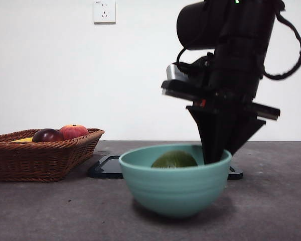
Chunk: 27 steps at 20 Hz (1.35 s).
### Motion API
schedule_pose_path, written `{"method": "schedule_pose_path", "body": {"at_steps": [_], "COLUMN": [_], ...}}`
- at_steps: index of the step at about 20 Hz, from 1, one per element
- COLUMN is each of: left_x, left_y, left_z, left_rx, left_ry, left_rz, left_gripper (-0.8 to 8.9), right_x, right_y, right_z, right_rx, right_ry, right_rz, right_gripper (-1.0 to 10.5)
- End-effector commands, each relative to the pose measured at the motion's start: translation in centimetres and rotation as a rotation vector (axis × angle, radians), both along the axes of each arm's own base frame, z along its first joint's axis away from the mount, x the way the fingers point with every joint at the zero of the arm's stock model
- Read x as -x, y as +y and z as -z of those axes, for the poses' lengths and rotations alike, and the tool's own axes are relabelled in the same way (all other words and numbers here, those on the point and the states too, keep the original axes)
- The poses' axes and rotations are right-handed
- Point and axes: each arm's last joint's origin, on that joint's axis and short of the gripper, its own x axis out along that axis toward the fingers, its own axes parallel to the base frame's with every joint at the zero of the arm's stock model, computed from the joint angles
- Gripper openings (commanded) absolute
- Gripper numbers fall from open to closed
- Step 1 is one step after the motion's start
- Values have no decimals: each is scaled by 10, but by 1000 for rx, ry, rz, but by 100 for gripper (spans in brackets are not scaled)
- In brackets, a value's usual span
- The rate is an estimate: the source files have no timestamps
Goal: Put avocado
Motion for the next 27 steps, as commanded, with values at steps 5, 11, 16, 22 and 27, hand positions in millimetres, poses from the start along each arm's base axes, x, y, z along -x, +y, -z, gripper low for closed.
{"method": "schedule_pose_path", "body": {"at_steps": [5, 11, 16, 22, 27], "left_x": [0, 0, 0, 0, 1], "left_y": [1, 1, 1, 1, 1], "left_z": [-6, -6, -6, -6, -5], "left_rx": [39, 40, 41, 39, 34], "left_ry": [-34, -35, -34, -33, -25], "left_rz": [-2, -2, -2, -2, -3], "left_gripper": [496, 496, 496, 496, 496], "right_x": [-44, -112, -157, -174, -177], "right_y": [-2, -4, 0, 2, 2], "right_z": [-44, -54, -38, -11, -8], "right_rx": [-44, -73, -101, -83, -81], "right_ry": [-86, -101, -75, -33, -45], "right_rz": [95, 168, 202, 217, 212], "right_gripper": [6, 6, 6, 6, 6]}}
